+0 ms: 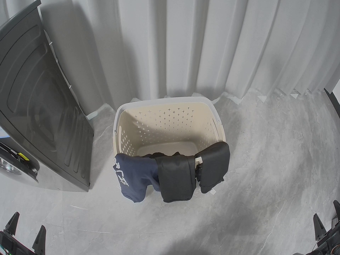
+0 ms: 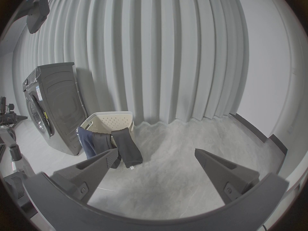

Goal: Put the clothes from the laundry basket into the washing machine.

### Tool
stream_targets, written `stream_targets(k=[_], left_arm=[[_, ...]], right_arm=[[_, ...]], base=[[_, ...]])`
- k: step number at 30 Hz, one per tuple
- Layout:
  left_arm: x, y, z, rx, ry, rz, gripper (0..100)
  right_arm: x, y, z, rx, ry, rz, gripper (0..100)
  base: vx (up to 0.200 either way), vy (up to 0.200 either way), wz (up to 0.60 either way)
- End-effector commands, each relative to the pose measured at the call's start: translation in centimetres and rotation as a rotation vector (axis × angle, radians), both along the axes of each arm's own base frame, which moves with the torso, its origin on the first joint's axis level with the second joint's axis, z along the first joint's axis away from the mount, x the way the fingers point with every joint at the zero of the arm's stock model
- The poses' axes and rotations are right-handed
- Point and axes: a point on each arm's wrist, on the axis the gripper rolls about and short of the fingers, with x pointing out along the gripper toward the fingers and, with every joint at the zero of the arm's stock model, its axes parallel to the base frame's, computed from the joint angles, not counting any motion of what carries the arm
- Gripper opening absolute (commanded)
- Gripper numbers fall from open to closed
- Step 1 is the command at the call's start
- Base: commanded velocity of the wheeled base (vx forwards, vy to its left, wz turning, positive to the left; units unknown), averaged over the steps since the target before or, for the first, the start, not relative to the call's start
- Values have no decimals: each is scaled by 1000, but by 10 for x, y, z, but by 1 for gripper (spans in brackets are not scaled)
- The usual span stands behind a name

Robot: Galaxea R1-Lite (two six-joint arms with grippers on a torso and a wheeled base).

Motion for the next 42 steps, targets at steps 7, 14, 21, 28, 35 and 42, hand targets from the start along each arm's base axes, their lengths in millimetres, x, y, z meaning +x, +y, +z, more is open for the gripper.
stream_targets(k=[7,14,21,28,35,42], left_arm=[[0,0,-4,1,4,1,100],[0,0,-4,1,4,1,100],[0,0,-4,1,4,1,100],[0,0,-4,1,4,1,100],[0,0,-4,1,4,1,100],[0,0,-4,-2,2,1,100]], right_arm=[[0,0,-5,0,0,2,100],[0,0,-5,0,0,2,100],[0,0,-5,0,0,2,100],[0,0,-5,0,0,2,100],[0,0,-5,0,0,2,100],[0,0,-5,0,0,2,100]], base=[[0,143,0],[0,200,0],[0,200,0],[0,200,0],[0,200,0],[0,143,0]])
